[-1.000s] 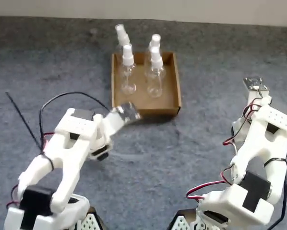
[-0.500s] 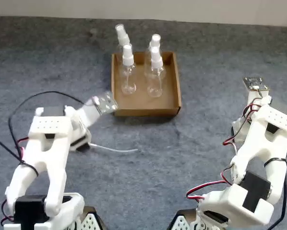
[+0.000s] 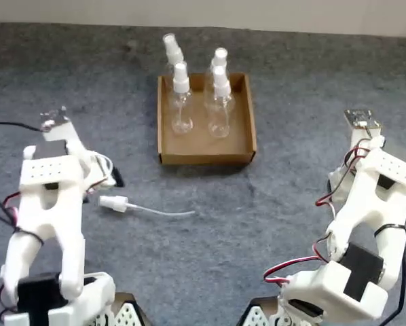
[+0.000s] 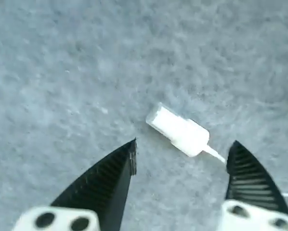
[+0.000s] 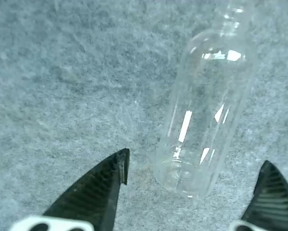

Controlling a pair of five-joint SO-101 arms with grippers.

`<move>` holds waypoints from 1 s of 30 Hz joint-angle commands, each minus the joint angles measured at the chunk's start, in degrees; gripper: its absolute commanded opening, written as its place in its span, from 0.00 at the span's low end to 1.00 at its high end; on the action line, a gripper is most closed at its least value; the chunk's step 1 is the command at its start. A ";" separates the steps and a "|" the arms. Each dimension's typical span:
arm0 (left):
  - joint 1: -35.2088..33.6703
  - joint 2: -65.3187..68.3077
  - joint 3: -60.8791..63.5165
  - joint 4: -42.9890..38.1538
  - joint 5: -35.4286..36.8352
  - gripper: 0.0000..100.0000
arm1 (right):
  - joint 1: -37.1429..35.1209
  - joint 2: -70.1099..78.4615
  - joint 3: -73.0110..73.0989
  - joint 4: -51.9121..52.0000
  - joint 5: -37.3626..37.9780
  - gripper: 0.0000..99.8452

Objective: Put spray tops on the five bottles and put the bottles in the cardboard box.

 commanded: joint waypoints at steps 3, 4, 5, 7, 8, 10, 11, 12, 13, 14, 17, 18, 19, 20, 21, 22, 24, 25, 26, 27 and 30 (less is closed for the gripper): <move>3.82 6.73 -2.51 -2.02 1.14 0.25 | 0.57 -3.03 -2.95 0.48 -0.09 0.35; 3.91 8.40 -2.51 -3.16 1.14 0.24 | 0.57 -3.03 -2.95 0.48 -0.09 0.35; 4.00 9.80 -2.51 -4.22 1.14 0.23 | 0.57 -3.03 -2.95 0.48 -0.09 0.35; 3.91 12.18 -2.51 -5.63 1.14 0.22 | 0.57 -3.03 -2.95 0.48 -0.09 0.35; 3.91 12.79 -2.59 -5.89 1.14 0.21 | 0.66 -3.03 -2.95 0.48 -0.09 0.35; 4.00 13.05 -2.59 -6.15 1.14 0.19 | 0.66 -3.03 -2.95 0.48 -0.09 0.35; 4.00 13.05 -2.59 -6.15 1.05 0.18 | 0.66 -3.03 -2.95 0.48 -0.09 0.35; 4.00 13.05 -2.68 -6.24 0.88 0.17 | 0.57 -3.03 -2.95 0.48 -0.09 0.35; 4.00 13.05 -2.68 -7.12 0.79 0.16 | 0.57 -3.03 -2.95 0.48 -0.09 0.35; 4.09 13.23 -2.51 -8.00 0.70 0.15 | 0.48 -3.03 -2.95 0.48 -0.09 0.35; 6.02 13.49 -2.51 -9.58 -4.92 0.12 | 0.48 -3.03 -2.95 0.48 -0.09 0.35; 7.25 13.58 -2.51 -9.76 -8.44 0.11 | 0.57 -3.03 -2.95 0.48 -0.09 0.35; 8.75 13.58 -2.51 -9.76 -11.87 0.10 | 0.57 -3.03 -2.95 0.48 -0.09 0.35; 10.33 13.58 -2.51 -9.76 -15.12 0.11 | 0.66 -3.03 -2.95 0.48 -0.09 0.35; 11.56 13.58 -2.51 -9.76 -18.55 0.11 | 0.66 -3.03 -2.95 0.48 -0.09 0.35; 12.53 13.58 -2.59 -9.76 -21.89 0.11 | 0.66 -3.03 -2.95 0.48 -0.09 0.35; 14.55 13.58 -2.68 -10.20 -29.19 0.11 | 0.66 -3.03 -2.95 0.48 0.35 0.35; 15.34 13.49 -2.68 -10.90 -32.79 0.11 | 0.75 -3.03 -2.95 0.48 1.32 0.35; 16.13 13.41 -2.68 -11.25 -36.48 0.11 | 1.01 -3.03 -2.86 0.48 2.20 0.35; 16.57 13.41 -2.68 -11.43 -39.74 0.11 | 1.45 -3.03 -2.42 0.48 2.81 0.35; 16.66 13.05 -2.86 -11.52 -43.52 0.11 | 2.15 -3.21 -0.92 0.40 4.57 0.35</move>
